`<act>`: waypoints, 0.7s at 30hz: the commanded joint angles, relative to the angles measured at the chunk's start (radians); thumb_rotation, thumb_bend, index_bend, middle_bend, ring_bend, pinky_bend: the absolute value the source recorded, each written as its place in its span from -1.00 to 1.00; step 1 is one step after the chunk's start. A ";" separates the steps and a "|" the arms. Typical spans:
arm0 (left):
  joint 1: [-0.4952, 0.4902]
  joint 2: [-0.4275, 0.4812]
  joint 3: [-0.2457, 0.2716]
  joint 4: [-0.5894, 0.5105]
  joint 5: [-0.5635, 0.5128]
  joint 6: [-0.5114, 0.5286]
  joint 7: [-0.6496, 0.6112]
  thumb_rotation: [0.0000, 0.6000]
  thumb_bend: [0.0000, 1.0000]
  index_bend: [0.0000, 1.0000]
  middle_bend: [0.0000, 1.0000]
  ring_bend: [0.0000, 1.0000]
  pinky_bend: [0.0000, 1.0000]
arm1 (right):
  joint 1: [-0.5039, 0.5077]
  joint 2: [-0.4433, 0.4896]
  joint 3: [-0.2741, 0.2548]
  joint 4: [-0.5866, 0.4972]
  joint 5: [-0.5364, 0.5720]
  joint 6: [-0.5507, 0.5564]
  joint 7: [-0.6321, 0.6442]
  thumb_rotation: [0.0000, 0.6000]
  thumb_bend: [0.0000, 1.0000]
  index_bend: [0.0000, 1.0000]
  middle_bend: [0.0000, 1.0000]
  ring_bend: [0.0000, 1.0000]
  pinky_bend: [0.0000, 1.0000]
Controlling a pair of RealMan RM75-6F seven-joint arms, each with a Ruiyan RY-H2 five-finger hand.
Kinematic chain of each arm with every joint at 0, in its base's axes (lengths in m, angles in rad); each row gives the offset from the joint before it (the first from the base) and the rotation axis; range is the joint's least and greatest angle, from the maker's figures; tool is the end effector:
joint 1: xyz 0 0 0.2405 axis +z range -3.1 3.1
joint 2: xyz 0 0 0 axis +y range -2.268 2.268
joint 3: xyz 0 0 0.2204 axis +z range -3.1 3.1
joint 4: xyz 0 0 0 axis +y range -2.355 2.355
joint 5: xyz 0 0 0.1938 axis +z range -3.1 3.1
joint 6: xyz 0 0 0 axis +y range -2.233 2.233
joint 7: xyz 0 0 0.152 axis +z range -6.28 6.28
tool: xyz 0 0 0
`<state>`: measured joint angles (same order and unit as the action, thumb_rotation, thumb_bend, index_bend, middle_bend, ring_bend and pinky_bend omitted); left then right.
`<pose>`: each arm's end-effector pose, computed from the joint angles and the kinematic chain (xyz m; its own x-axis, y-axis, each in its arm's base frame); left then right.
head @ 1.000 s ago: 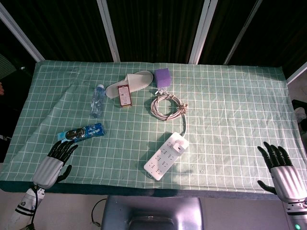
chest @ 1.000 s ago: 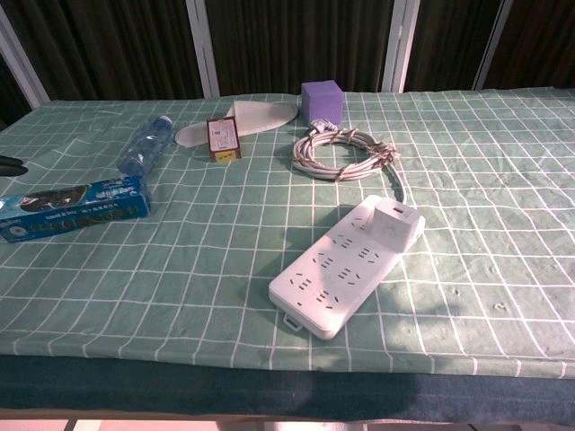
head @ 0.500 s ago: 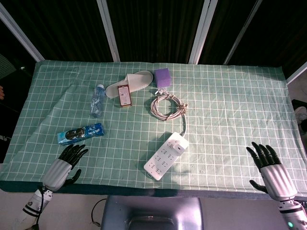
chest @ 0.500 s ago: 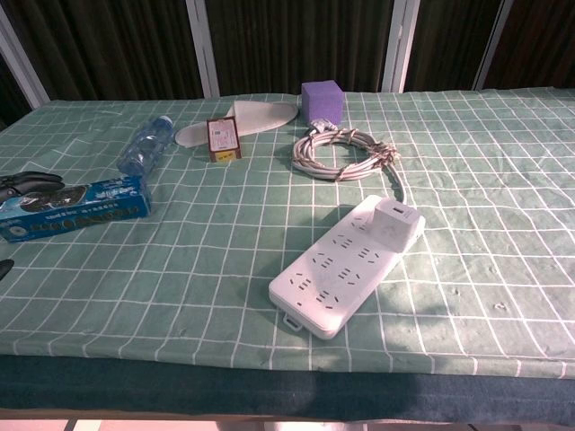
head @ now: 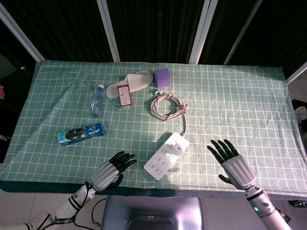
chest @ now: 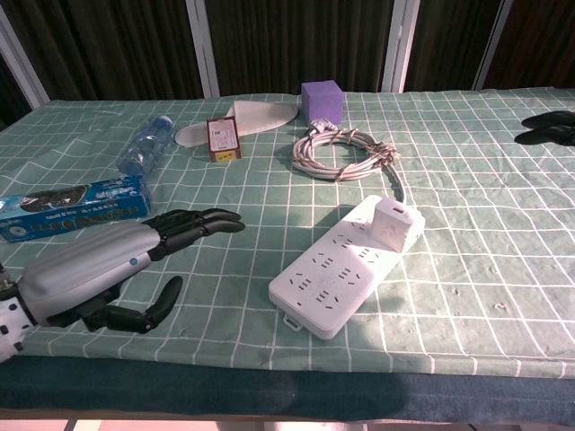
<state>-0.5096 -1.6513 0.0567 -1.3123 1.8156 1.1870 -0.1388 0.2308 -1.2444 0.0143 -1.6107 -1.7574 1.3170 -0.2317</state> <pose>-0.1410 0.2189 -0.0373 0.3219 0.3283 0.8880 0.7595 -0.6496 -0.0352 -0.2071 -0.2005 0.0829 0.5551 -0.0585 0.8297 -0.7672 -0.4212 0.4837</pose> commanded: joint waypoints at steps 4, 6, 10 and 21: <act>-0.059 -0.088 -0.058 -0.028 -0.067 -0.080 0.074 1.00 0.50 -1.00 -1.00 -1.00 -0.95 | 0.064 -0.031 0.040 -0.072 0.076 -0.109 -0.114 1.00 -0.68 -1.00 -1.00 -1.00 -1.00; -0.072 -0.112 -0.076 -0.021 -0.085 -0.091 0.090 1.00 0.50 -1.00 -1.00 -1.00 -0.95 | 0.077 -0.041 0.048 -0.081 0.102 -0.134 -0.139 1.00 -0.68 -1.00 -1.00 -1.00 -1.00; -0.102 -0.167 -0.110 0.010 -0.133 -0.132 0.128 1.00 0.57 -1.00 -1.00 -1.00 -0.95 | 0.104 -0.068 0.063 -0.090 0.163 -0.182 -0.185 1.00 -0.68 -1.00 -1.00 -1.00 -1.00; -0.136 -0.248 -0.095 0.033 -0.167 -0.169 0.220 1.00 0.63 -1.00 -0.92 -1.00 -0.96 | 0.172 -0.141 0.095 -0.069 0.293 -0.264 -0.278 1.00 -0.68 -1.00 -1.00 -1.00 -1.00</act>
<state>-0.6429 -1.8949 -0.0409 -1.2780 1.6514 1.0209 0.0762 0.3916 -1.3741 0.1028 -1.6859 -1.4800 1.0651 -0.4970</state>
